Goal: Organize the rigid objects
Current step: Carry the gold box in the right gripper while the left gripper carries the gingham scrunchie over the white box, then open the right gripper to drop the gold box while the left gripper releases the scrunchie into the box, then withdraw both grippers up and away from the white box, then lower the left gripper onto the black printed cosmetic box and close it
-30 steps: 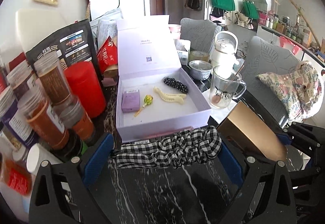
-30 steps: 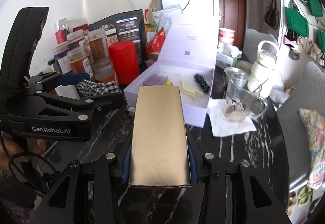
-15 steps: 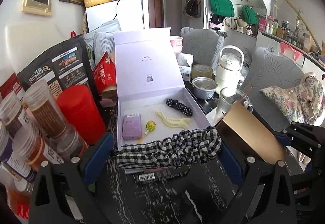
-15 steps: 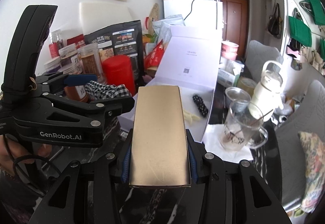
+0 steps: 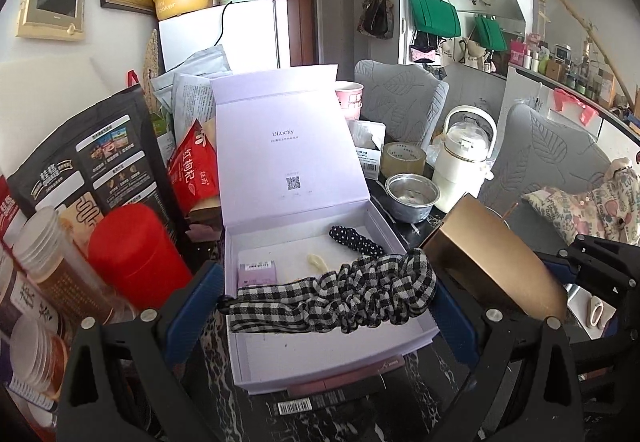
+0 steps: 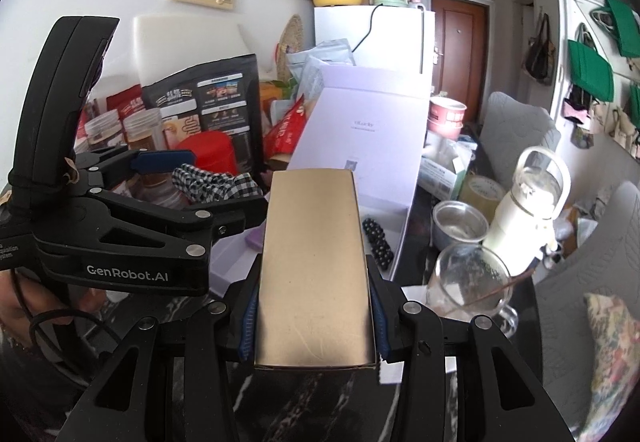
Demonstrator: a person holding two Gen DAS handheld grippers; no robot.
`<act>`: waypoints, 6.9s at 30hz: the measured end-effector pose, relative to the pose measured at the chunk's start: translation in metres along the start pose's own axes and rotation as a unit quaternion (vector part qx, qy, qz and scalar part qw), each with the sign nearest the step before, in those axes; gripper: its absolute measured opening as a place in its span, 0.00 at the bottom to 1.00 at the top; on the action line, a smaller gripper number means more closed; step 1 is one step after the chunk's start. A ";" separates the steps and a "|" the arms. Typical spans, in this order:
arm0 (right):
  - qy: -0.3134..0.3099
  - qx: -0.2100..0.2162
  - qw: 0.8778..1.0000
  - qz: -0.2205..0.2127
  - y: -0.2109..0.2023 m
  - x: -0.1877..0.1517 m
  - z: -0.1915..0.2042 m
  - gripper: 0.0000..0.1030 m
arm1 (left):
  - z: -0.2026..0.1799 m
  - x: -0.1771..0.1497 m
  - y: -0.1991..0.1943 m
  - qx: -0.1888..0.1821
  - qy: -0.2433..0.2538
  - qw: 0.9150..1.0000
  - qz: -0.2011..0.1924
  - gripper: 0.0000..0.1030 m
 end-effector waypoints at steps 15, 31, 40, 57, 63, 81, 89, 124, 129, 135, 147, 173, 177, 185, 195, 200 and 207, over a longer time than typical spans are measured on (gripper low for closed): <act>0.009 -0.014 1.000 0.002 0.057 0.035 -0.023 0.42 | 0.025 0.033 0.056 -0.006 -0.013 1.000 -0.001 0.97; 0.022 -0.029 0.999 0.009 0.115 0.064 -0.039 0.42 | 0.062 0.044 0.113 0.020 -0.031 0.999 0.025 0.97; 0.020 -0.035 0.999 0.031 0.144 0.061 -0.038 0.42 | 0.080 0.033 0.142 0.040 -0.050 0.996 0.056 0.97; 0.008 -0.059 0.994 0.092 0.182 0.038 -0.039 0.43 | 0.082 0.015 0.177 0.049 -0.049 0.993 0.097 0.97; 0.006 -0.067 0.992 0.109 0.192 0.031 -0.041 0.43 | 0.084 0.007 0.189 0.057 -0.051 0.991 0.114 0.97; 0.013 -0.090 0.989 0.114 0.192 0.030 -0.049 0.57 | 0.092 0.003 0.192 0.064 -0.078 0.986 0.136 0.98; 0.018 -0.099 0.990 0.103 0.179 0.033 -0.055 0.59 | 0.091 0.006 0.184 0.071 -0.075 0.986 0.131 0.99; 0.019 -0.095 0.995 0.033 0.071 0.051 -0.031 0.59 | 0.062 0.027 0.065 0.075 -0.073 0.993 0.059 0.99; 0.016 -0.092 0.995 0.024 0.054 0.049 -0.023 0.59 | 0.057 0.025 0.043 0.079 -0.070 0.993 0.049 0.99; 0.011 -0.088 0.996 0.012 0.032 0.045 -0.013 0.59 | 0.052 0.019 0.016 0.084 -0.069 0.993 0.037 0.99; 0.006 -0.086 0.996 -0.006 -0.008 0.030 0.005 0.59 | 0.039 -0.001 -0.032 0.097 -0.064 0.993 0.026 0.99; 0.026 -0.066 0.997 0.018 -0.045 -0.051 0.023 0.60 | 0.005 -0.094 -0.062 0.096 -0.072 0.990 0.070 0.99; 0.030 -0.065 0.997 0.028 -0.045 -0.066 0.024 0.60 | 0.001 -0.109 -0.059 0.092 -0.077 0.990 0.079 0.99; 0.039 -0.057 0.996 0.060 -0.030 -0.095 0.023 0.60 | 0.001 -0.139 -0.045 0.073 -0.090 0.989 0.093 0.99; 0.052 -0.049 0.993 0.094 0.000 -0.120 0.017 0.60 | 0.005 -0.156 -0.014 0.051 -0.085 0.988 0.121 0.99; 0.052 -0.054 0.991 0.110 0.015 -0.127 0.011 0.60 | 0.008 -0.151 0.004 0.027 -0.087 0.989 0.120 0.99; 0.060 -0.059 0.989 0.122 0.032 -0.127 -0.001 0.60 | 0.026 -0.135 0.030 0.049 -0.104 0.986 0.117 0.99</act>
Point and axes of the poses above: each gripper's, at about its wrist camera, not at the fingertips, and y roughly the way its jaws point, z to its left, x to its top, the point moved 5 cm from there along y, roughly the way its jaws point, and after that the axes turned 7 degrees about -x, right-handed, at the moved point
